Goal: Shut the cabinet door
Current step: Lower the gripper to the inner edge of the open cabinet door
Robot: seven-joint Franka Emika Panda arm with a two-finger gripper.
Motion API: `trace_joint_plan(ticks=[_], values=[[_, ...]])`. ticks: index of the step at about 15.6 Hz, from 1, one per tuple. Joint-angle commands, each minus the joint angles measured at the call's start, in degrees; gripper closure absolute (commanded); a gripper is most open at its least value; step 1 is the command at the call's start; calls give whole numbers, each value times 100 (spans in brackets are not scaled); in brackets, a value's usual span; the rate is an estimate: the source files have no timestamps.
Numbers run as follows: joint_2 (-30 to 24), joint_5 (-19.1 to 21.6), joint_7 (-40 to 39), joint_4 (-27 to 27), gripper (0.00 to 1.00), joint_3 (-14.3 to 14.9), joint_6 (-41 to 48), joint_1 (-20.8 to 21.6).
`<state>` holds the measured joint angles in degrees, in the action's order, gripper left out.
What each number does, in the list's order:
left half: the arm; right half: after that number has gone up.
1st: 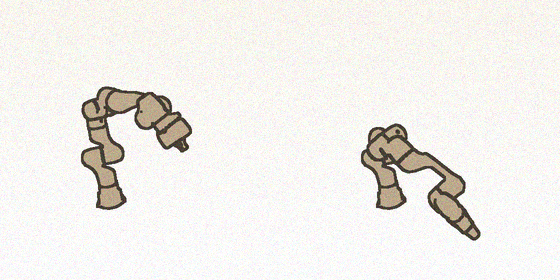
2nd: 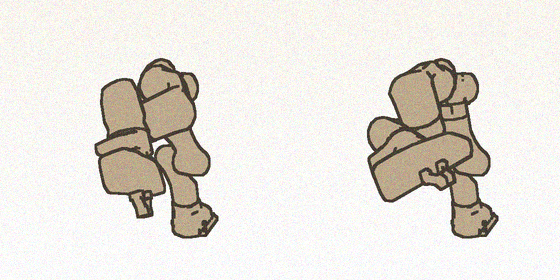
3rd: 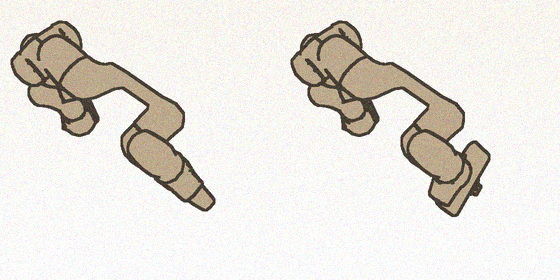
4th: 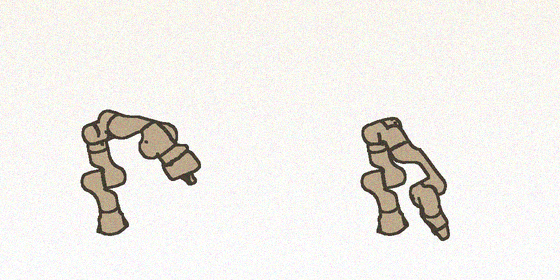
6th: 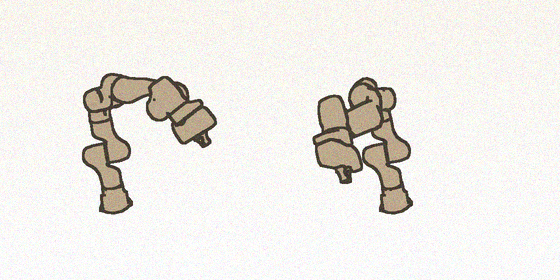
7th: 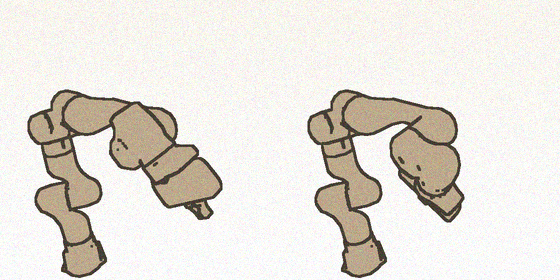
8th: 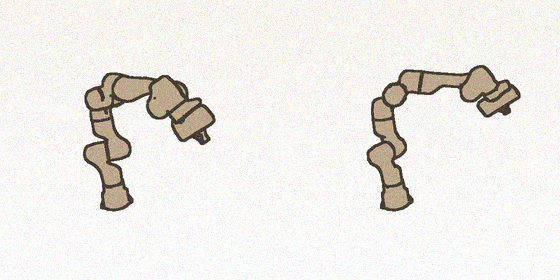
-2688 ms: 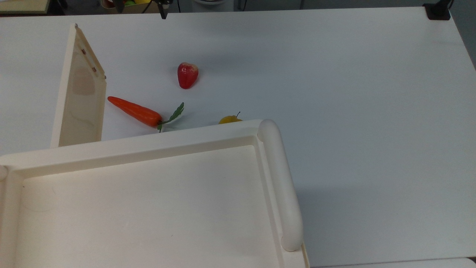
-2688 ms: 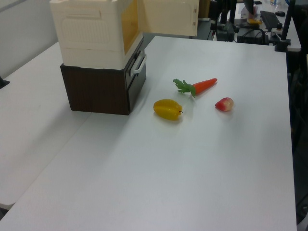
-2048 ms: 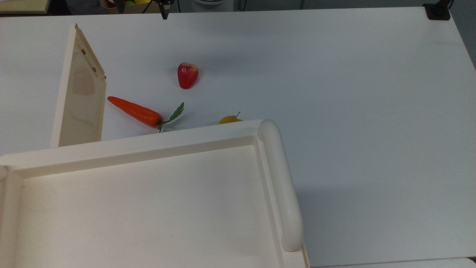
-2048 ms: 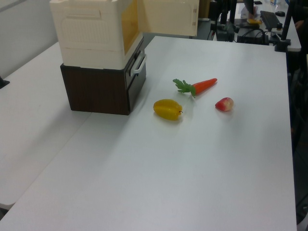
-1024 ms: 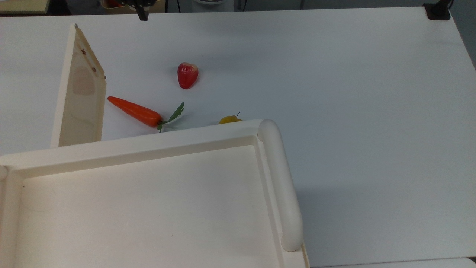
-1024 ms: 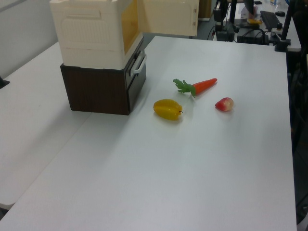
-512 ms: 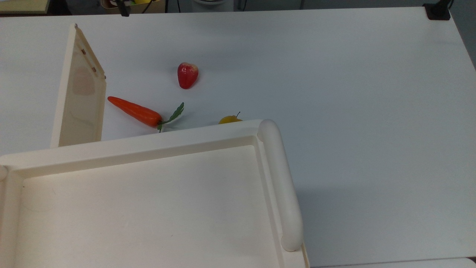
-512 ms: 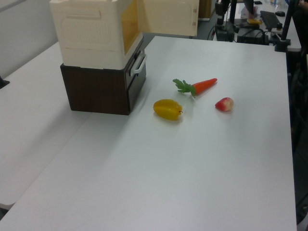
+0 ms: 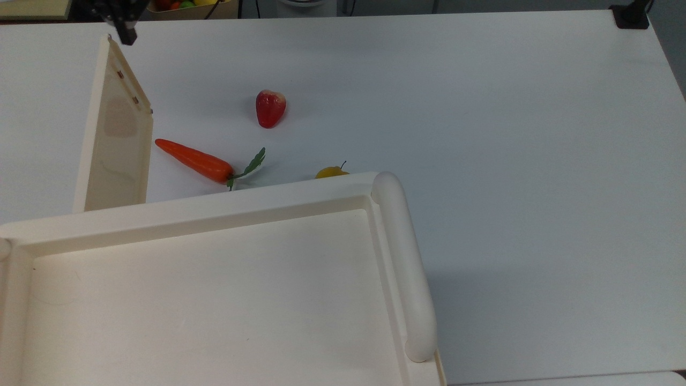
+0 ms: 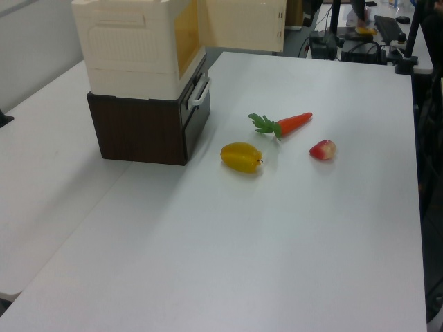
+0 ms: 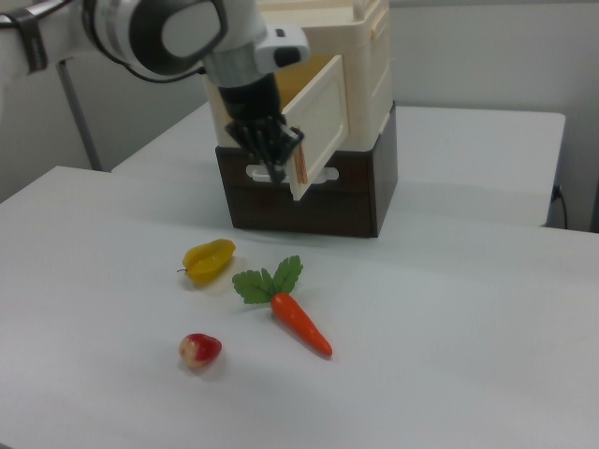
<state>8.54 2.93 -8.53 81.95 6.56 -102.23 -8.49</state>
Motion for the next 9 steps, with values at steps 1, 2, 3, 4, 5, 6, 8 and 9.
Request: trace_joint_plan(ticks=[1, 2, 3, 4, 5, 6, 8, 9], values=[[121, -12, -34, 58, 98, 3, -542, -170], [156, -3, -60, 58, 99, -6, -700, -223], [183, 14, -104, 58, 99, -6, -858, -284], [270, 23, -166, 58, 99, -6, -1016, -329], [332, 14, -184, 58, 99, -6, -1122, -338], [385, 23, -184, 58, 99, -6, -1184, -355], [464, 76, -158, 58, 99, -6, -1377, -399], [499, 146, -149, 50, 99, -6, -1526, -399]])
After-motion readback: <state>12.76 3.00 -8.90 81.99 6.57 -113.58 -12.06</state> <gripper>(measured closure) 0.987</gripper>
